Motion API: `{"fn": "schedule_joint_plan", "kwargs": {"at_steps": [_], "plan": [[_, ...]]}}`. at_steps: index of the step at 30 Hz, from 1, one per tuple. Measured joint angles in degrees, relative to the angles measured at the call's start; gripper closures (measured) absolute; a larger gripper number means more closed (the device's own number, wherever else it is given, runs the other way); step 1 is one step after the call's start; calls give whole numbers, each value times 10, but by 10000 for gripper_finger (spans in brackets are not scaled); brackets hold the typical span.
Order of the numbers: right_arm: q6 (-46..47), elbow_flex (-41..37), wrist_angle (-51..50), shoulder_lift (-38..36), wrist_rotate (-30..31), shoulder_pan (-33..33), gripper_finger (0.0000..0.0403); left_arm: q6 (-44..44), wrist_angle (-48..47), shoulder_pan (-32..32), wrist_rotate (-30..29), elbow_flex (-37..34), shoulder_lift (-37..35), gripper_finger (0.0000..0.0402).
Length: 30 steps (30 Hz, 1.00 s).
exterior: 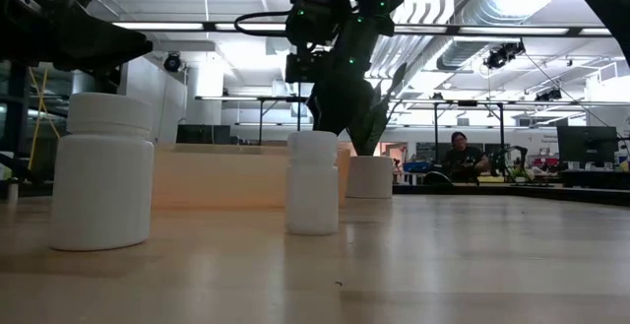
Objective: Pick and place pill bottles into a basket
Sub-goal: Put the top white pill bottle in the orange bin, then put the transparent pill bottle in the orange bin
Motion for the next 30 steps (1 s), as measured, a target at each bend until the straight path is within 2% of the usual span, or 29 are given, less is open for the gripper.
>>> {"fn": "schedule_joint_plan", "kwargs": {"at_steps": [4, 12, 18, 20, 24, 25, 26, 28, 30], "plan": [[1, 0, 3, 0, 16, 0, 205, 0, 0, 0, 0, 0, 0, 293], [9, 1, 3, 0, 30, 0, 139, 0, 0, 0, 0, 0, 0, 293], [28, 85, -71, -2, 39, 0, 132, 0, 0, 0, 0, 0, 0, 293], [41, 126, -84, -3, 17, 0, 132, 0, 0, 0, 0, 0, 0, 293], [55, 177, -77, -8, -79, 19, 132, 4, 0, 0, 0, 0, 0, 293], [55, 179, -69, -9, -78, 32, 132, 4, 0, 0, 0, 0, 0, 293], [57, 180, -61, -9, -53, 48, 132, 4, 0, 0, 0, 0, 0, 293], [59, 177, -58, -8, 34, 85, 132, 4, 2, 0, 0, 0, 0, 293], [54, 170, -56, -7, 84, 122, 132, 4, 5, 0, 0, 0, 0, 293]]}}
